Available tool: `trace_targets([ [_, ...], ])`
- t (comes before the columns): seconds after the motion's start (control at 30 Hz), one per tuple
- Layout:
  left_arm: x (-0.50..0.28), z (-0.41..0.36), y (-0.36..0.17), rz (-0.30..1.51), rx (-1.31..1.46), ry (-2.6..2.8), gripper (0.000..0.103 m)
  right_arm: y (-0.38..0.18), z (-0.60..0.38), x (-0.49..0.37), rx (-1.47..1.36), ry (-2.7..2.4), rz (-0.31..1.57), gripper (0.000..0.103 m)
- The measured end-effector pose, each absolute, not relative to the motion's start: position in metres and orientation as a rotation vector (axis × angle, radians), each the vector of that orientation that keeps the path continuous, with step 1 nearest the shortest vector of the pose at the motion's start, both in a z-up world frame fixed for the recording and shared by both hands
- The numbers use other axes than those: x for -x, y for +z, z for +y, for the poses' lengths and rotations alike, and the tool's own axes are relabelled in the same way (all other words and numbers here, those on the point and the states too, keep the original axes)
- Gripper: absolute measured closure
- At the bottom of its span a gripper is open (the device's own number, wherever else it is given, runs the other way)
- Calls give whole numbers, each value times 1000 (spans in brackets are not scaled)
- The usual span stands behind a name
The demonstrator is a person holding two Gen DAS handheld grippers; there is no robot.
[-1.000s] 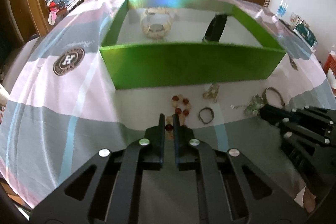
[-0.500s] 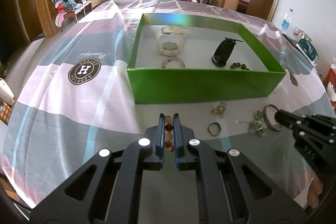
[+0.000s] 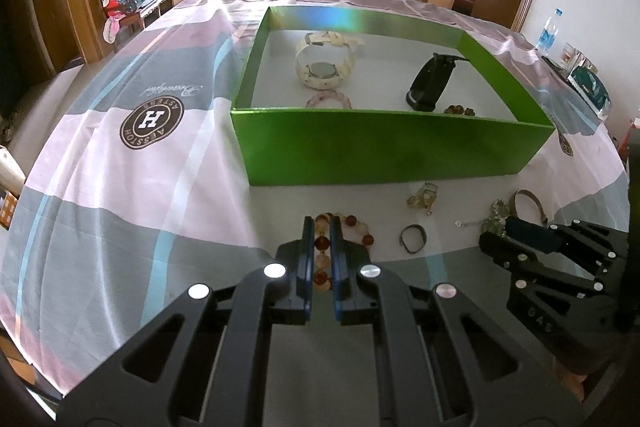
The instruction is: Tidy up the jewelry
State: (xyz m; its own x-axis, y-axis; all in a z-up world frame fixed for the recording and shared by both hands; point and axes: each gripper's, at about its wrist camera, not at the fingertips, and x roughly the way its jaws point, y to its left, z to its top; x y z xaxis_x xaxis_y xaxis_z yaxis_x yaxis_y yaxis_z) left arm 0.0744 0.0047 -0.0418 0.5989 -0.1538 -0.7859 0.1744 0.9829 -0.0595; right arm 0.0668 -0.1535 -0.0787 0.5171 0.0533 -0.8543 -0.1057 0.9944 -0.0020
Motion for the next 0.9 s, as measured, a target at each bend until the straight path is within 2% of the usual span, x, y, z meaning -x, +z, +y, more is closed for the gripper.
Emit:
trace_targets([
  [0.03, -74, 5, -40, 904, -25, -194, 95, -76, -155, -65, 54, 97, 1016, 95],
  [0.07, -74, 5, -36, 896, -26, -197, 95, -72, -156, -64, 47, 102, 1013, 95],
  [0.57, -73, 1, 3, 827, -13, -243, 95, -23, -165, -55, 44, 92, 894, 96],
  [0.9, -101, -4, 61, 719, 35, -281, 95, 47, -175, -78, 29, 39, 694, 96],
])
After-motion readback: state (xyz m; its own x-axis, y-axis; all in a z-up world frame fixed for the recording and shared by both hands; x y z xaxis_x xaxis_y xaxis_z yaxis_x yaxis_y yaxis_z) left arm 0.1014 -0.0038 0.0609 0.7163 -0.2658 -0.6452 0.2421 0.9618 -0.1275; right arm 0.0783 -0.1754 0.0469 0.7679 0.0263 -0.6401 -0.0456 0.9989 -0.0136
